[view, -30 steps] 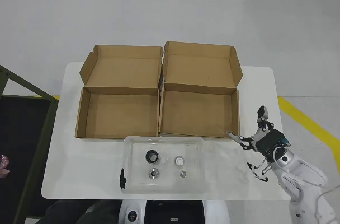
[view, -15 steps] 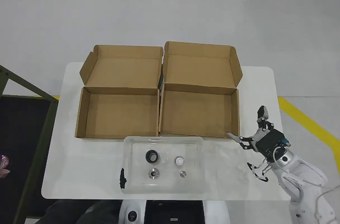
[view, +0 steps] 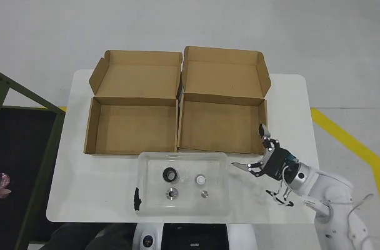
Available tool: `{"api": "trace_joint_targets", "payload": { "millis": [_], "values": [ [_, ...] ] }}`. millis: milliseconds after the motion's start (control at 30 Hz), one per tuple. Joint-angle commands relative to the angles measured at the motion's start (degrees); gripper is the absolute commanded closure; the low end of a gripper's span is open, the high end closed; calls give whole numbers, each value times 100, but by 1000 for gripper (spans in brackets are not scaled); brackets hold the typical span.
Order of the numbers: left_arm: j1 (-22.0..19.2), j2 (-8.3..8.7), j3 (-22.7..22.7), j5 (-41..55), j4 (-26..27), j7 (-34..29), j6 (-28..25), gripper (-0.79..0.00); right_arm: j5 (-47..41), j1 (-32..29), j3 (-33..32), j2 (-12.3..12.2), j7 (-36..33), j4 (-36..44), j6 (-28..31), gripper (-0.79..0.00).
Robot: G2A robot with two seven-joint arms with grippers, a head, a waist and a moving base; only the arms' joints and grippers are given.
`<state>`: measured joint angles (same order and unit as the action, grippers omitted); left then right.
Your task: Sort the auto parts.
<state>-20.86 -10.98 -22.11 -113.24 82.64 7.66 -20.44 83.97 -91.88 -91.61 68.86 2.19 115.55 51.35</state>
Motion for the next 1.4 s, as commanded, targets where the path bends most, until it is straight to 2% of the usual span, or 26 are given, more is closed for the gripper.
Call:
{"api": "trace_joint_targets", "payload": {
  "millis": [0,567,833,1367],
  "values": [
    [0,0,0,0,0,0,0,-785,-42,28,159,-9,-132,83,132,-785],
    [0,0,0,0,0,0,0,-785,245,481,1623,-72,-1359,318,665,-785],
    [0,0,0,0,0,0,0,-785,315,728,2121,-140,-1843,252,665,-785],
    [0,0,0,0,0,0,0,-785,-181,1163,2654,-197,-3155,30,599,-785]
  ]
}}
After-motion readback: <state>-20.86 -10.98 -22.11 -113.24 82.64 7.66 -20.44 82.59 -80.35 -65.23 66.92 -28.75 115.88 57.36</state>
